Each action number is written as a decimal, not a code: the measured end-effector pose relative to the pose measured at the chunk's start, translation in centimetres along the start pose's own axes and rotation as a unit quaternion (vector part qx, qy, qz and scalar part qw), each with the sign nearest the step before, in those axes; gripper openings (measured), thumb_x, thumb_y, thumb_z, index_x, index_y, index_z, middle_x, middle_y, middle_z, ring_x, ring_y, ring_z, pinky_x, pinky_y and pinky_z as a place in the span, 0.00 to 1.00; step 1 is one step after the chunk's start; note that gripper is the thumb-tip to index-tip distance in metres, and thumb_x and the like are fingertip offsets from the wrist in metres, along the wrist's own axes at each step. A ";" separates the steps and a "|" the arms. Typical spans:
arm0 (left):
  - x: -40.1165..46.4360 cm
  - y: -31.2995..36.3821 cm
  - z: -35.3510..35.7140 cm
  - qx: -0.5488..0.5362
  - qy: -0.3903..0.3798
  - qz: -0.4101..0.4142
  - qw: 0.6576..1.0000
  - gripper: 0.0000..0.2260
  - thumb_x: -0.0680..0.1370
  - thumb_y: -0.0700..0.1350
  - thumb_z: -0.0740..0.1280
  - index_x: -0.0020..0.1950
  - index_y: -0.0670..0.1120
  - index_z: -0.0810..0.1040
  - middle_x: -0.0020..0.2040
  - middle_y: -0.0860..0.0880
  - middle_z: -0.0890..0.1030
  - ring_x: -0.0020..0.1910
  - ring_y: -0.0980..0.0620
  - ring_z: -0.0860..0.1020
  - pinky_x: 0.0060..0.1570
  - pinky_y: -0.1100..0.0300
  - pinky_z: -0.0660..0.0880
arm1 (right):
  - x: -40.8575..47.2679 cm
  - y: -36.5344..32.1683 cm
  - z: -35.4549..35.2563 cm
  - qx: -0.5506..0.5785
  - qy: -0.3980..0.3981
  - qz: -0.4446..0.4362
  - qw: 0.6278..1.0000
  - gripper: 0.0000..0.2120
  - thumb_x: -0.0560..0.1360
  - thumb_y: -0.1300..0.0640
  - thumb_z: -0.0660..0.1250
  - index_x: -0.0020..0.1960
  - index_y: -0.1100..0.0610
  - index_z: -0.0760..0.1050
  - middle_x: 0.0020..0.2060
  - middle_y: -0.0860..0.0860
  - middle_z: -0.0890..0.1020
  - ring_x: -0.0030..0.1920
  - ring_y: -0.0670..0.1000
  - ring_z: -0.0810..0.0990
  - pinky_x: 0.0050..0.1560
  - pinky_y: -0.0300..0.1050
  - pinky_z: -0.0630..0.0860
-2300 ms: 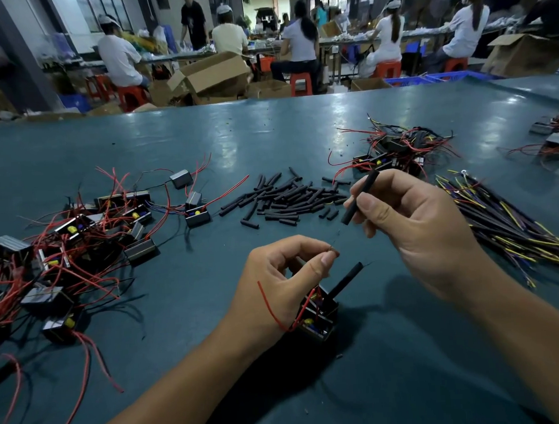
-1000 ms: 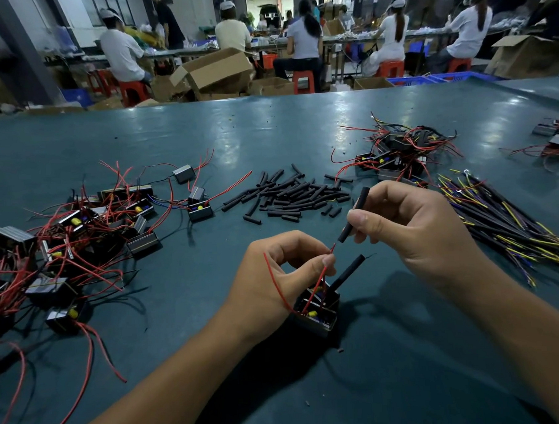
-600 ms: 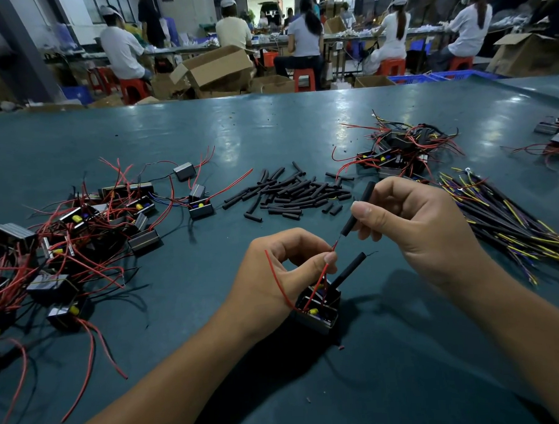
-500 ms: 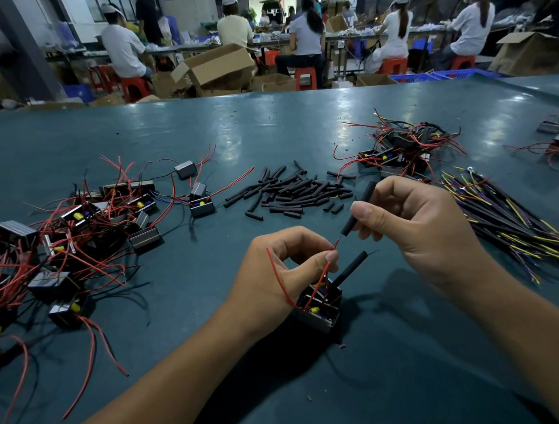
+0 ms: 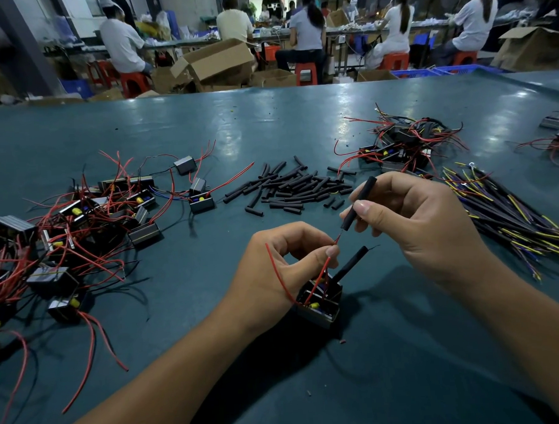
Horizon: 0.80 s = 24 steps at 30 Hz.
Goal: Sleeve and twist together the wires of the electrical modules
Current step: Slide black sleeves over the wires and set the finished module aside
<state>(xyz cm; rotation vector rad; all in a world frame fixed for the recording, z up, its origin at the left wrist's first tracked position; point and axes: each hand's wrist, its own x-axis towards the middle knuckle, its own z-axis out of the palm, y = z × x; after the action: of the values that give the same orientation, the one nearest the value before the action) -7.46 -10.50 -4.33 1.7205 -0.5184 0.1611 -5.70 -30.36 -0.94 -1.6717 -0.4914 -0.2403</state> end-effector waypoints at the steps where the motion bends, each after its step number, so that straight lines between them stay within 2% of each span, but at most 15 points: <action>1: 0.0 0.0 0.0 0.000 0.000 0.000 1.000 0.02 0.77 0.41 0.73 0.44 0.46 0.83 0.39 0.49 0.85 0.39 0.45 0.82 0.42 0.62 0.79 | 0.0 0.0 0.0 0.003 0.003 0.001 1.000 0.03 0.77 0.65 0.68 0.50 0.62 0.78 0.40 0.55 0.86 0.36 0.48 0.82 0.37 0.36 0.75; 6: -0.1 0.0 -0.1 -0.003 0.001 -0.005 1.000 0.02 0.77 0.41 0.73 0.45 0.45 0.83 0.39 0.48 0.85 0.40 0.45 0.82 0.43 0.59 0.80 | 0.0 0.0 -0.1 0.011 0.017 0.001 1.000 0.03 0.77 0.65 0.67 0.50 0.61 0.78 0.41 0.54 0.87 0.36 0.49 0.82 0.36 0.38 0.76; 14: 0.0 -0.1 0.0 0.004 0.001 0.002 1.000 0.03 0.77 0.42 0.73 0.44 0.47 0.83 0.39 0.50 0.85 0.39 0.46 0.82 0.42 0.64 0.77 | -0.1 0.1 0.0 0.007 -0.012 0.011 1.000 0.02 0.77 0.64 0.68 0.49 0.61 0.78 0.40 0.55 0.86 0.36 0.50 0.82 0.36 0.39 0.75; 18: -0.1 -0.2 0.0 0.002 -0.001 0.003 1.000 0.02 0.77 0.42 0.74 0.44 0.47 0.83 0.39 0.50 0.85 0.39 0.47 0.82 0.41 0.65 0.76 | -0.3 -0.2 0.2 0.003 -0.026 0.008 1.000 0.09 0.72 0.56 0.71 0.47 0.62 0.79 0.38 0.53 0.86 0.35 0.48 0.82 0.37 0.35 0.75; 22: -0.2 0.1 0.0 -0.016 0.001 -0.014 1.000 0.05 0.74 0.40 0.76 0.47 0.45 0.82 0.39 0.49 0.85 0.39 0.54 0.83 0.42 0.67 0.76 | -0.5 -0.3 0.4 -0.014 -0.039 0.007 0.999 0.13 0.69 0.54 0.73 0.45 0.65 0.78 0.34 0.56 0.84 0.33 0.45 0.80 0.37 0.33 0.74; 24: -0.3 0.4 -0.5 -0.005 -0.025 -0.026 0.999 0.08 0.73 0.38 0.77 0.47 0.44 0.81 0.41 0.48 0.85 0.40 0.57 0.82 0.43 0.68 0.75 | -0.6 -0.2 0.4 -0.024 -0.050 0.005 0.998 0.13 0.69 0.53 0.73 0.44 0.63 0.79 0.34 0.57 0.83 0.34 0.46 0.79 0.37 0.34 0.74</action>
<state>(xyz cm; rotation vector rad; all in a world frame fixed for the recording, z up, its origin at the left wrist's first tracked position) -7.78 -10.05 -3.95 1.7296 -0.5106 0.0782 -6.38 -30.10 -1.04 -1.7396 -0.5553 -0.1625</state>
